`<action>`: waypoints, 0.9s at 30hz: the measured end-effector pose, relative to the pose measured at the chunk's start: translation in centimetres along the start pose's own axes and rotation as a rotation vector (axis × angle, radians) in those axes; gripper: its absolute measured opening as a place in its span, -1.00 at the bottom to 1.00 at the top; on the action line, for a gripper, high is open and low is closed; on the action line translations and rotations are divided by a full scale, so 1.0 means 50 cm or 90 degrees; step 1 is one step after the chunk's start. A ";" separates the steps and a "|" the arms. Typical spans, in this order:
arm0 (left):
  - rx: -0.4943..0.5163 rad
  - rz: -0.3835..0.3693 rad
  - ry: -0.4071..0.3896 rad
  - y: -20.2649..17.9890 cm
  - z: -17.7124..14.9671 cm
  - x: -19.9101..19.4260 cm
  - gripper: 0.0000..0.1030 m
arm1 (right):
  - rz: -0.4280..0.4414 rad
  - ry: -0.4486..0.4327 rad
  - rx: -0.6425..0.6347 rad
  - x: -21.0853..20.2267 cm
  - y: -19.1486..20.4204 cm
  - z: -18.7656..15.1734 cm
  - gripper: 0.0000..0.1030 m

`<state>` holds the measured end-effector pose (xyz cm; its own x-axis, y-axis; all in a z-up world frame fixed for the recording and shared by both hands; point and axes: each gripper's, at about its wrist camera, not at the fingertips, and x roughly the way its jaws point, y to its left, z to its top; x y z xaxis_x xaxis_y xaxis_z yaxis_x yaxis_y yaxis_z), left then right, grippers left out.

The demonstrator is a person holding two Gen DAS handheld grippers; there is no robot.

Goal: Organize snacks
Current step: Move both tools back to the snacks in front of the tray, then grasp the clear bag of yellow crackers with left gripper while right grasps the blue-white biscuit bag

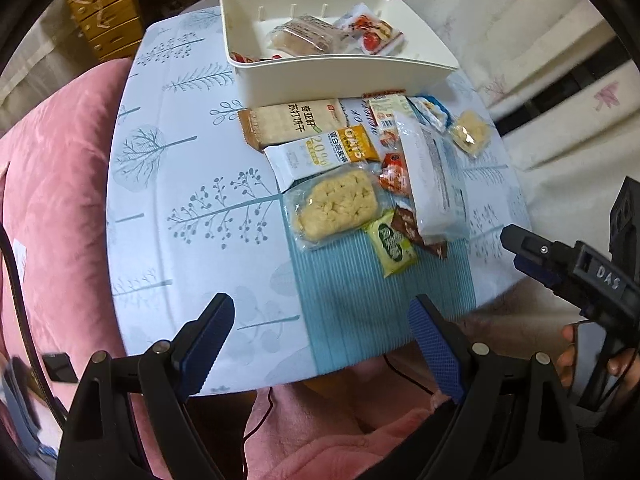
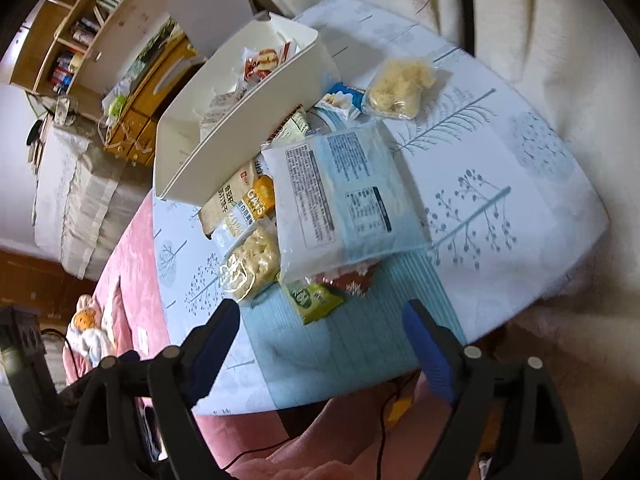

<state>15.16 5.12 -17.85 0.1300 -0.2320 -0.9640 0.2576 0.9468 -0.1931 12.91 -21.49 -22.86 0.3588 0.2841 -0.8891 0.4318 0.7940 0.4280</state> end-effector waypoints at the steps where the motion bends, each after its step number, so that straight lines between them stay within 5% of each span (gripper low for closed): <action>1: -0.009 0.001 -0.001 -0.005 -0.001 0.009 0.71 | 0.006 0.014 -0.006 0.007 -0.004 0.013 0.67; 17: -0.263 0.007 -0.080 0.009 0.021 0.129 0.71 | 0.023 0.217 -0.057 0.147 -0.052 0.172 0.88; 27: -0.346 0.001 -0.027 0.018 0.083 0.209 0.78 | -0.012 0.287 -0.110 0.233 -0.017 0.206 0.96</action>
<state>20.72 2.61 -27.32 0.1718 -0.2279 -0.9584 -0.2730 0.9238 -0.2686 25.24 -24.39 -31.92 -0.0590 0.4437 -0.8942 0.2777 0.8677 0.4123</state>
